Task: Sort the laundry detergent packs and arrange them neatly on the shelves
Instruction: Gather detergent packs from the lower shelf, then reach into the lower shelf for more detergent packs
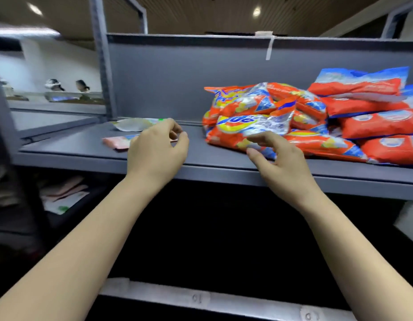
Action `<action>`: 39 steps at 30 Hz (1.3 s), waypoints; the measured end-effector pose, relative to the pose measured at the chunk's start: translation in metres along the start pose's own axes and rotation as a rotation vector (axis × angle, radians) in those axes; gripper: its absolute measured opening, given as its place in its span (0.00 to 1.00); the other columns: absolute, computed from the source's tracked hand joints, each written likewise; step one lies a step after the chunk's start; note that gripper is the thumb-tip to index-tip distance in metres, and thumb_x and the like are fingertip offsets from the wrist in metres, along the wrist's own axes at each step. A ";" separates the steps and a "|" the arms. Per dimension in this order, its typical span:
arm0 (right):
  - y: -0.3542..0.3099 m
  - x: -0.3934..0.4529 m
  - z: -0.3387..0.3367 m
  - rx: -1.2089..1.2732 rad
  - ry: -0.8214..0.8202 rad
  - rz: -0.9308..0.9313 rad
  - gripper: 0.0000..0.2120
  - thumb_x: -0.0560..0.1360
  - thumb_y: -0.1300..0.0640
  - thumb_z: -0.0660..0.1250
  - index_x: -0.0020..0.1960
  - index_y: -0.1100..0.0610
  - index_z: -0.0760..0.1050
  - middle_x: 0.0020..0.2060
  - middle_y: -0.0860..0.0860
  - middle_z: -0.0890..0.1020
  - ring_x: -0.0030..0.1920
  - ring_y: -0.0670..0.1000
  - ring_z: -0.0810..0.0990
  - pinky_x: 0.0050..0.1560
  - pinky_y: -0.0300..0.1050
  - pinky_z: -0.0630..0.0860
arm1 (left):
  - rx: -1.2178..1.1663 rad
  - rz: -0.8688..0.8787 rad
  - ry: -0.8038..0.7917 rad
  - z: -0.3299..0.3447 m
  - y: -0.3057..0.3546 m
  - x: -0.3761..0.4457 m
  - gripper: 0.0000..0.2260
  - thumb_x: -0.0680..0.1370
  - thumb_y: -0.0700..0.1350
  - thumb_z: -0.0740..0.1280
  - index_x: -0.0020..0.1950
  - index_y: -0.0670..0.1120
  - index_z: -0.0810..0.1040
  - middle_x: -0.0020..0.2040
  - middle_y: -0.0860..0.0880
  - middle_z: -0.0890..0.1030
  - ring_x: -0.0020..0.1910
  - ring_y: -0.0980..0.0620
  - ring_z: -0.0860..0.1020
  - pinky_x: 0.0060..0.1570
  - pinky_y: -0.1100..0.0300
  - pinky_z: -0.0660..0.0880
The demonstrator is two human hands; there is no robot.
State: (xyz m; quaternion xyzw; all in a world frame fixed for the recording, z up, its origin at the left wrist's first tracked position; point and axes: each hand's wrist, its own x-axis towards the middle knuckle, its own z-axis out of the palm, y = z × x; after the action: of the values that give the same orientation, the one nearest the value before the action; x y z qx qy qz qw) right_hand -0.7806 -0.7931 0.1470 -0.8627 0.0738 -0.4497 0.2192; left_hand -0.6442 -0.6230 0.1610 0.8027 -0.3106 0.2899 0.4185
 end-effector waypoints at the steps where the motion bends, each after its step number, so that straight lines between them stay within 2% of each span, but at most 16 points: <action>1: -0.013 -0.004 0.014 0.020 -0.016 -0.011 0.09 0.75 0.60 0.67 0.55 0.57 0.78 0.50 0.48 0.81 0.52 0.44 0.76 0.51 0.26 0.66 | 0.024 -0.005 -0.004 -0.011 -0.015 -0.005 0.07 0.76 0.49 0.63 0.49 0.49 0.78 0.46 0.52 0.82 0.47 0.45 0.79 0.53 0.50 0.73; 5: -0.065 -0.019 0.073 0.094 -0.109 -0.015 0.11 0.76 0.59 0.67 0.57 0.55 0.77 0.53 0.46 0.80 0.56 0.44 0.76 0.56 0.32 0.67 | 0.092 -0.062 -0.006 -0.063 -0.076 -0.024 0.06 0.76 0.50 0.63 0.48 0.50 0.78 0.46 0.53 0.81 0.47 0.46 0.79 0.51 0.51 0.74; 8: -0.106 -0.029 0.119 0.132 -0.168 -0.036 0.10 0.76 0.57 0.67 0.57 0.52 0.77 0.53 0.44 0.80 0.56 0.42 0.75 0.57 0.27 0.66 | 0.144 -0.104 -0.007 -0.105 -0.126 -0.036 0.06 0.77 0.50 0.63 0.47 0.50 0.77 0.45 0.53 0.81 0.46 0.47 0.79 0.49 0.53 0.74; 11: -0.145 -0.042 0.168 0.167 -0.201 -0.059 0.11 0.75 0.58 0.67 0.57 0.52 0.78 0.52 0.44 0.80 0.55 0.42 0.77 0.58 0.30 0.67 | 0.200 -0.135 -0.022 -0.147 -0.180 -0.051 0.06 0.77 0.51 0.63 0.47 0.51 0.77 0.42 0.54 0.81 0.43 0.49 0.78 0.44 0.55 0.72; 15: -0.190 -0.060 0.234 0.222 -0.291 -0.075 0.12 0.75 0.56 0.67 0.58 0.49 0.77 0.51 0.41 0.79 0.54 0.39 0.76 0.57 0.26 0.66 | 0.284 -0.214 -0.065 -0.198 -0.249 -0.072 0.06 0.78 0.51 0.61 0.46 0.52 0.76 0.40 0.56 0.78 0.39 0.52 0.75 0.41 0.58 0.67; 20: -0.234 -0.073 0.311 0.244 -0.421 -0.118 0.12 0.76 0.52 0.65 0.59 0.46 0.75 0.52 0.38 0.77 0.56 0.38 0.74 0.58 0.34 0.69 | 0.384 -0.358 -0.091 -0.254 -0.325 -0.089 0.06 0.79 0.52 0.60 0.46 0.53 0.75 0.37 0.57 0.77 0.38 0.52 0.76 0.42 0.57 0.68; 23: -0.249 -0.071 0.351 0.227 -0.492 -0.134 0.13 0.77 0.48 0.62 0.61 0.44 0.73 0.55 0.37 0.76 0.58 0.38 0.71 0.58 0.34 0.66 | 0.424 -0.415 -0.105 -0.278 -0.362 -0.089 0.07 0.79 0.52 0.60 0.45 0.53 0.75 0.35 0.58 0.77 0.36 0.56 0.75 0.42 0.57 0.69; 26: -0.262 -0.066 0.387 0.203 -0.527 -0.140 0.14 0.76 0.46 0.61 0.61 0.43 0.72 0.56 0.36 0.75 0.57 0.36 0.69 0.55 0.29 0.62 | 0.460 -0.460 -0.116 -0.297 -0.394 -0.084 0.08 0.79 0.53 0.60 0.45 0.53 0.74 0.36 0.57 0.77 0.38 0.54 0.76 0.43 0.56 0.70; 31: -0.278 -0.056 0.445 0.215 -0.587 -0.130 0.13 0.77 0.46 0.60 0.61 0.43 0.71 0.54 0.33 0.72 0.57 0.34 0.66 0.54 0.33 0.63 | 0.488 -0.532 -0.138 -0.316 -0.449 -0.077 0.08 0.79 0.53 0.59 0.45 0.53 0.75 0.39 0.56 0.79 0.41 0.52 0.77 0.47 0.54 0.73; 36: -0.290 -0.042 0.512 0.213 -0.618 -0.109 0.14 0.78 0.47 0.60 0.62 0.44 0.71 0.57 0.36 0.73 0.59 0.36 0.68 0.57 0.37 0.64 | 0.547 -0.557 -0.126 -0.331 -0.513 -0.059 0.09 0.79 0.54 0.59 0.44 0.53 0.74 0.37 0.57 0.78 0.35 0.57 0.74 0.34 0.59 0.67; 39: -0.298 -0.028 0.557 0.219 -0.615 -0.090 0.13 0.78 0.47 0.61 0.62 0.44 0.71 0.55 0.35 0.72 0.56 0.35 0.68 0.55 0.35 0.64 | 0.558 -0.553 -0.122 -0.335 -0.555 -0.038 0.09 0.79 0.54 0.58 0.43 0.54 0.74 0.35 0.57 0.78 0.34 0.58 0.74 0.36 0.58 0.67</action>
State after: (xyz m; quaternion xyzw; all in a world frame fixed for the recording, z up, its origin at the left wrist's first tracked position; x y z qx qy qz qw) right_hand -0.3676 -0.3445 -0.0198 -0.9318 -0.0831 -0.1825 0.3025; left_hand -0.3258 -0.0742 0.0213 0.9547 -0.0163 0.1913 0.2274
